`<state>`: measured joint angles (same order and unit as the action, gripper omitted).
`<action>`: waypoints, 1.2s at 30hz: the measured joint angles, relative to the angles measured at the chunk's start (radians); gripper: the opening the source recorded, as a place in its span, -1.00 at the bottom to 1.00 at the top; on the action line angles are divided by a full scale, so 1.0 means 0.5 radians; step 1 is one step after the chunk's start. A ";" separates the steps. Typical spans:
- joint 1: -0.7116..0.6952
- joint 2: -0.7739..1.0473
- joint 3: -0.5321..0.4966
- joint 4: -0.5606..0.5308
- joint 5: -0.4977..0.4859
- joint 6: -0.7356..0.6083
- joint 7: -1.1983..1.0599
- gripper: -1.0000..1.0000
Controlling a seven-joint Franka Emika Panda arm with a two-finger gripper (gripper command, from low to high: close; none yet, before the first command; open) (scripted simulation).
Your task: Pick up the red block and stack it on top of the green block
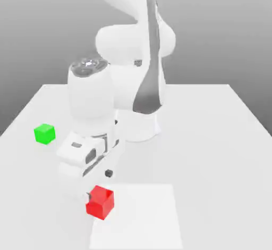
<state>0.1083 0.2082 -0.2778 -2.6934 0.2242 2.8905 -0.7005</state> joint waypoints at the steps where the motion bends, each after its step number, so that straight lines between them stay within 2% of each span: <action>1: -0.058 0.072 0.074 0.013 0.068 0.057 -0.052 0.00; 2: -0.105 0.127 0.131 0.022 0.116 0.101 -0.088 -1.00; 9: -0.110 0.132 0.138 0.023 0.121 0.102 -0.093 -1.00; 14: -0.016 -0.188 -0.038 -0.034 -0.238 -0.145 0.172 -1.00; 16: -0.095 -0.323 -0.088 -0.057 -0.385 -0.246 0.182 -1.00; 23: -0.448 -0.710 -0.329 -0.123 -0.834 -0.493 -0.435 -1.00; 36: -1.031 -1.224 -0.968 -0.282 -1.490 -0.766 -1.822 -1.00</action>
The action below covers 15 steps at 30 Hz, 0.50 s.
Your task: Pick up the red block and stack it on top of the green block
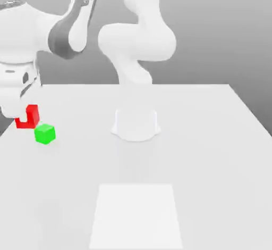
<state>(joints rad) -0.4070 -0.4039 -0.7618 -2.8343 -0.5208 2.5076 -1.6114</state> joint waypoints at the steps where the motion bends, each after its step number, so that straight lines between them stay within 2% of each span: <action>1: -0.040 -0.023 -0.055 -0.014 -0.046 -0.006 -0.109 -1.00; 9: -0.259 -0.066 -0.539 -0.126 -0.377 0.077 -0.938 -1.00; 12: -0.153 0.098 -0.699 -0.135 -0.346 0.260 -1.039 -1.00; 15: 0.068 0.318 -0.903 -0.145 -0.200 0.487 -1.147 -1.00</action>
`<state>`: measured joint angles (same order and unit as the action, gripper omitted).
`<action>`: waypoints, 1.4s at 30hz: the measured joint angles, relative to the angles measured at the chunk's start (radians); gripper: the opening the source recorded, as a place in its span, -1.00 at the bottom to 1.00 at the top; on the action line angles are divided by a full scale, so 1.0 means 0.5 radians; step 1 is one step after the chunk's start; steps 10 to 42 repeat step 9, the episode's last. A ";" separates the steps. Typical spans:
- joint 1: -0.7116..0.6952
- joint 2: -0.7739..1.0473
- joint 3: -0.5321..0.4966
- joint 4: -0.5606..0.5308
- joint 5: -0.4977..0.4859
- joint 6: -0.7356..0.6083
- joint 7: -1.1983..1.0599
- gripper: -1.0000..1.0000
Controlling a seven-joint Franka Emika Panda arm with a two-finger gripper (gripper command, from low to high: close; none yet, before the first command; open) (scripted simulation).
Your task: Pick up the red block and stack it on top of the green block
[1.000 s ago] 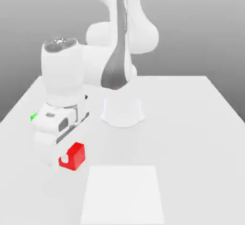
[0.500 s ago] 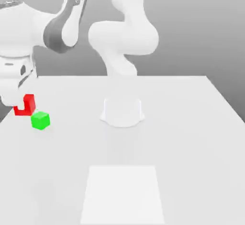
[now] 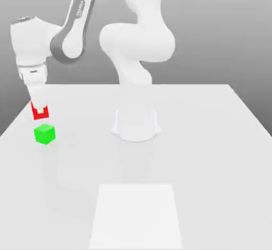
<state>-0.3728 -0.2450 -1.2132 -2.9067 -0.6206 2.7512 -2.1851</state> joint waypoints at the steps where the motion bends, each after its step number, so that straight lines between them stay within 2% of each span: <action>1: 0.117 0.083 -0.096 -0.007 0.095 0.083 -0.065 -1.00; 2: 0.288 0.173 -0.232 -0.016 0.235 0.168 -0.161 -1.00; 3: 0.287 0.173 -0.232 -0.016 0.236 0.168 -0.162 -1.00; 4: 0.287 0.173 -0.232 -0.016 0.236 0.168 -0.163 1.00; 42: 0.287 0.173 -0.232 -0.016 0.236 0.168 -0.163 1.00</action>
